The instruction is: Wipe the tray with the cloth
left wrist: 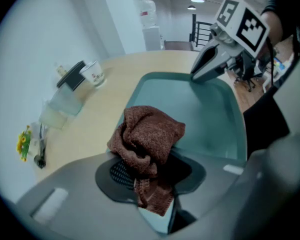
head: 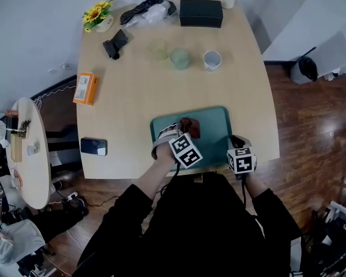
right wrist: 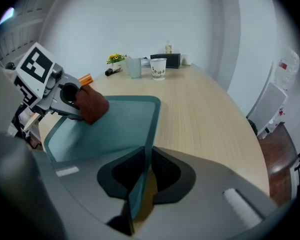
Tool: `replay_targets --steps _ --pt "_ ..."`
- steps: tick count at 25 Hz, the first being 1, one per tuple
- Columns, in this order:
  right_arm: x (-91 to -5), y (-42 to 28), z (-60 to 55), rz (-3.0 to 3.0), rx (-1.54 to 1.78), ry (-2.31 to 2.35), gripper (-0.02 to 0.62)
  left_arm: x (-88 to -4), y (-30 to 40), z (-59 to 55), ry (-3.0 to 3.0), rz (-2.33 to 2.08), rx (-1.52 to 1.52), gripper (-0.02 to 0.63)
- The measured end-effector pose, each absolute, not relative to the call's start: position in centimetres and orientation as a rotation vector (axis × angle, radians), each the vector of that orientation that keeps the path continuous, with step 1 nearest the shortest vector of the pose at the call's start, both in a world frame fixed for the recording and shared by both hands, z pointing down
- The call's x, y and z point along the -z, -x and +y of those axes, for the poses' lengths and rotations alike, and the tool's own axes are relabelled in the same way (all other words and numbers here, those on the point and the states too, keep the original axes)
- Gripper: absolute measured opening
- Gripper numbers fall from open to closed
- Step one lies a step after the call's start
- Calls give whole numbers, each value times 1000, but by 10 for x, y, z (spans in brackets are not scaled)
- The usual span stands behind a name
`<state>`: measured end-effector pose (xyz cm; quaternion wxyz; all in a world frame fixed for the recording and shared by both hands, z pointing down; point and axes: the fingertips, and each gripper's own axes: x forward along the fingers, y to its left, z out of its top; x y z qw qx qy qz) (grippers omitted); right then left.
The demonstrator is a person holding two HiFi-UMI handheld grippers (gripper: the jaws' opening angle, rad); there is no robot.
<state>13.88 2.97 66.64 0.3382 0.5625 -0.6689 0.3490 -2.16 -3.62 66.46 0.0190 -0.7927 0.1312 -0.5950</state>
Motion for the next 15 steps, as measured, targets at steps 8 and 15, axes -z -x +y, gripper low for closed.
replay_targets --steps 8,15 --pt "-666 -136 27 -1798 -922 -1460 43 -657 -123 -6 2632 158 1655 112" --pt "-666 -142 28 -1818 -958 -1466 41 -659 -123 -2 2667 174 1675 112"
